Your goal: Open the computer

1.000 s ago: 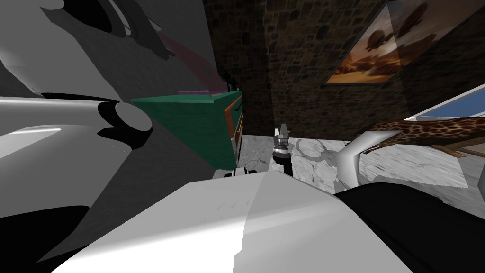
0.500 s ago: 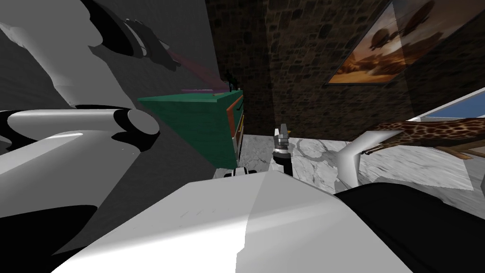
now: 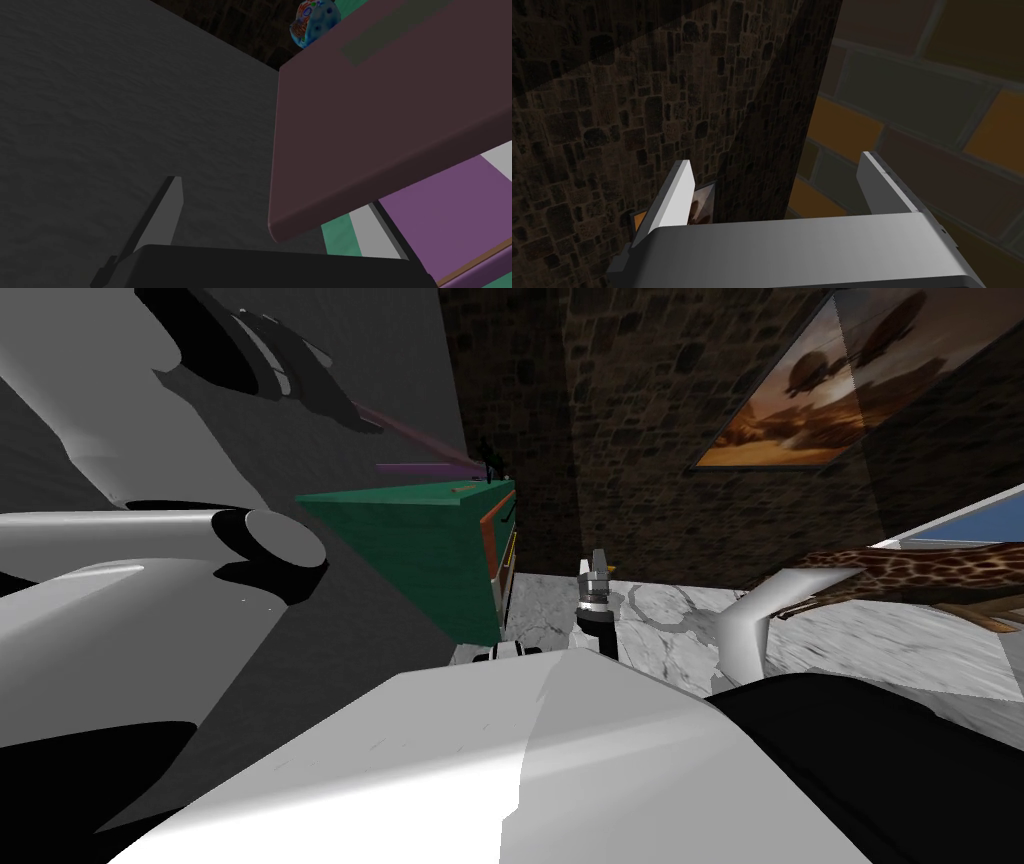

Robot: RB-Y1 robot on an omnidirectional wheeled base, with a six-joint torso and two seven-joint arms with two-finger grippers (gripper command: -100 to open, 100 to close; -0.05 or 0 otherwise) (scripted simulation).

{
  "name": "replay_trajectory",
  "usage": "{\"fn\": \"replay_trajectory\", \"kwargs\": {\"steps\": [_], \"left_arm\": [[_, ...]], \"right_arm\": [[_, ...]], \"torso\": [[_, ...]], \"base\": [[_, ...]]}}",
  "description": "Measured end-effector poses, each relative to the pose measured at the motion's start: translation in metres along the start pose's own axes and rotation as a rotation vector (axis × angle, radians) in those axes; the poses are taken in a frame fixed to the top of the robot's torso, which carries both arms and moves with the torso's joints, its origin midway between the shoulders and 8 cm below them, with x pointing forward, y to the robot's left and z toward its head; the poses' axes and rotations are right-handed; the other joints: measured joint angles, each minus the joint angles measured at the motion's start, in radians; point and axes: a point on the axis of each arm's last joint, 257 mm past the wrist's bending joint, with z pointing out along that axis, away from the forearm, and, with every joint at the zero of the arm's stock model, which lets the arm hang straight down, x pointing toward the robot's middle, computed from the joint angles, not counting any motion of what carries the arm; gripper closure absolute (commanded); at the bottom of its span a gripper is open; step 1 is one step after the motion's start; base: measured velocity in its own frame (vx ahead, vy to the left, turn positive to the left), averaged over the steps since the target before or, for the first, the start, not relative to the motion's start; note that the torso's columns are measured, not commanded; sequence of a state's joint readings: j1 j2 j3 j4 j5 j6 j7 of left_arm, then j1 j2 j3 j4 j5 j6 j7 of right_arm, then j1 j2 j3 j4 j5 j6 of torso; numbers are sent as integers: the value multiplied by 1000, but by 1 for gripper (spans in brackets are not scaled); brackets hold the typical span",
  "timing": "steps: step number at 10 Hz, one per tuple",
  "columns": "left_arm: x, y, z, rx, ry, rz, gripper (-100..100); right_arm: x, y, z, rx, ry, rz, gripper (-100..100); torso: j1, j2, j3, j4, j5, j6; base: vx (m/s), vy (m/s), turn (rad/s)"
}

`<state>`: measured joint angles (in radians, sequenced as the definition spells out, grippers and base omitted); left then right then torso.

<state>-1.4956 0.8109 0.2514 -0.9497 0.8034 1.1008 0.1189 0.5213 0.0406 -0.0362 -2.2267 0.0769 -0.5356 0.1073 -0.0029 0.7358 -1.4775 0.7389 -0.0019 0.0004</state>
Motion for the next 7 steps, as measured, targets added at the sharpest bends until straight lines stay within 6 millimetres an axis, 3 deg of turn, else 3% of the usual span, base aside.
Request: {"fn": "replay_trajectory", "kwargs": {"steps": [4, 5, 7], "left_arm": [[14, -24, -26, -4, 8, 1, -100], [14, -24, -27, -7, 8, 1, 0], [13, -22, -26, -12, 6, 0, 0]], "right_arm": [[0, 0, 0, 0, 0, 0, 0], [0, 0, 0, 0, 0, 0, 0], [0, 0, 0, 0, 0, 0, 0]], "torso": [[3, 5, 4, 2, 1, -1], [3, 6, 4, 1, 2, 0], [3, 5, 3, 1, 1, -1]], "base": [[56, -25, 13], [6, -3, -2], [0, 0, 0]]}}
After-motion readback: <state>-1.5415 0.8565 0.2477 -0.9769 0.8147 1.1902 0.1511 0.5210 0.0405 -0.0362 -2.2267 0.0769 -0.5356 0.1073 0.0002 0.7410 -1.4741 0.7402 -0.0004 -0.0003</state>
